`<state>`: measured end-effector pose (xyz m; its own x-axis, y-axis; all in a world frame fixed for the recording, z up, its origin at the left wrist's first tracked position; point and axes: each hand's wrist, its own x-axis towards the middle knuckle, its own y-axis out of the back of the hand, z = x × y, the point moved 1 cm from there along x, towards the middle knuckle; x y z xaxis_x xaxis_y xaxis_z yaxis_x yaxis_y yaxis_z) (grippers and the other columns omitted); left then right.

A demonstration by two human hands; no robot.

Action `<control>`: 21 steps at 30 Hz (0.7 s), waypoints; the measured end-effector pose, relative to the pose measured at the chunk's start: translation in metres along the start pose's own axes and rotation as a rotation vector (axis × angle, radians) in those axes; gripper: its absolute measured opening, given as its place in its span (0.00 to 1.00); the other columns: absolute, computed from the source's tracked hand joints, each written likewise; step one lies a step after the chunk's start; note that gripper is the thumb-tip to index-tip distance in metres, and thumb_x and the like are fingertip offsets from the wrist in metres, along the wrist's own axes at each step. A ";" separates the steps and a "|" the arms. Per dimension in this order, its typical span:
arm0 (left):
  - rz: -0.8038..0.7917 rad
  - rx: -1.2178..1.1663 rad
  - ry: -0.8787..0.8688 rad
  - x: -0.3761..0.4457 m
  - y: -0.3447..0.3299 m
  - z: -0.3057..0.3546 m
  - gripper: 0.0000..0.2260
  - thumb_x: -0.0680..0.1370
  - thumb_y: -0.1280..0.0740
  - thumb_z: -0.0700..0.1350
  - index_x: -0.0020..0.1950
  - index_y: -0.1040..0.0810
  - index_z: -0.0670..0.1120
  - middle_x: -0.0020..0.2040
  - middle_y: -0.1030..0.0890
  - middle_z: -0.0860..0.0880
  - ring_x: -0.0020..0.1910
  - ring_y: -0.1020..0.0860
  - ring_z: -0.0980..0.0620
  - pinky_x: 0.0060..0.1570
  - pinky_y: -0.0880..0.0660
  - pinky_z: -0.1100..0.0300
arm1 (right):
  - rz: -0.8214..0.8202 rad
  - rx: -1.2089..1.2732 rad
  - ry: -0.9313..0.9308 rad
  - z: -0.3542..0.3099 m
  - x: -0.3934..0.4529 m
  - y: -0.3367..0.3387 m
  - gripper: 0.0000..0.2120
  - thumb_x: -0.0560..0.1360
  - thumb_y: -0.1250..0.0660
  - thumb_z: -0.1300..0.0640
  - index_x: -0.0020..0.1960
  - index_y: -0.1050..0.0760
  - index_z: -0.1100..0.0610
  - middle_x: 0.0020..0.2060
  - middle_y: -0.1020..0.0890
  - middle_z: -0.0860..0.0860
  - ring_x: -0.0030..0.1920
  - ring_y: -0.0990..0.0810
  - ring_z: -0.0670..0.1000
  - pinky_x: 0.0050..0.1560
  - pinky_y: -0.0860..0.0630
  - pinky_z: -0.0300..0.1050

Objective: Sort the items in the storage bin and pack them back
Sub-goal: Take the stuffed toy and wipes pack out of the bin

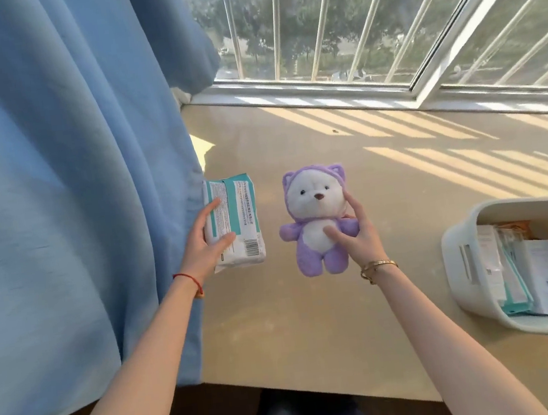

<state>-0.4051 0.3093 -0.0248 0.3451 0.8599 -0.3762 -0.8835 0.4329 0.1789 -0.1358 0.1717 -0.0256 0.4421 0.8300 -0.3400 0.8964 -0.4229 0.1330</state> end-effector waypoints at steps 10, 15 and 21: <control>-0.078 0.013 0.063 0.098 -0.003 -0.076 0.31 0.74 0.30 0.32 0.70 0.30 0.59 0.65 0.27 0.54 0.64 0.25 0.54 0.57 0.21 0.49 | 0.047 -0.021 0.013 0.077 0.082 -0.035 0.34 0.70 0.27 0.57 0.72 0.35 0.44 0.65 0.23 0.49 0.64 0.23 0.47 0.64 0.26 0.51; -0.107 0.026 0.040 0.117 -0.005 -0.095 0.32 0.73 0.30 0.32 0.70 0.31 0.59 0.67 0.28 0.53 0.65 0.25 0.54 0.55 0.21 0.53 | 0.107 -0.032 0.044 0.092 0.093 -0.046 0.34 0.72 0.26 0.62 0.73 0.35 0.46 0.63 0.22 0.49 0.63 0.23 0.46 0.63 0.26 0.44; -0.075 0.162 -0.025 0.122 -0.003 -0.105 0.31 0.74 0.29 0.35 0.71 0.33 0.59 0.68 0.28 0.51 0.64 0.26 0.55 0.55 0.21 0.58 | 0.096 -0.110 0.098 0.103 0.093 -0.046 0.36 0.72 0.27 0.63 0.74 0.37 0.46 0.65 0.23 0.51 0.65 0.25 0.50 0.67 0.28 0.54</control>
<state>-0.3940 0.3842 -0.1667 0.4178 0.8289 -0.3720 -0.7930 0.5325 0.2958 -0.1391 0.2306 -0.1589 0.5220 0.8215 -0.2295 0.8458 -0.4640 0.2632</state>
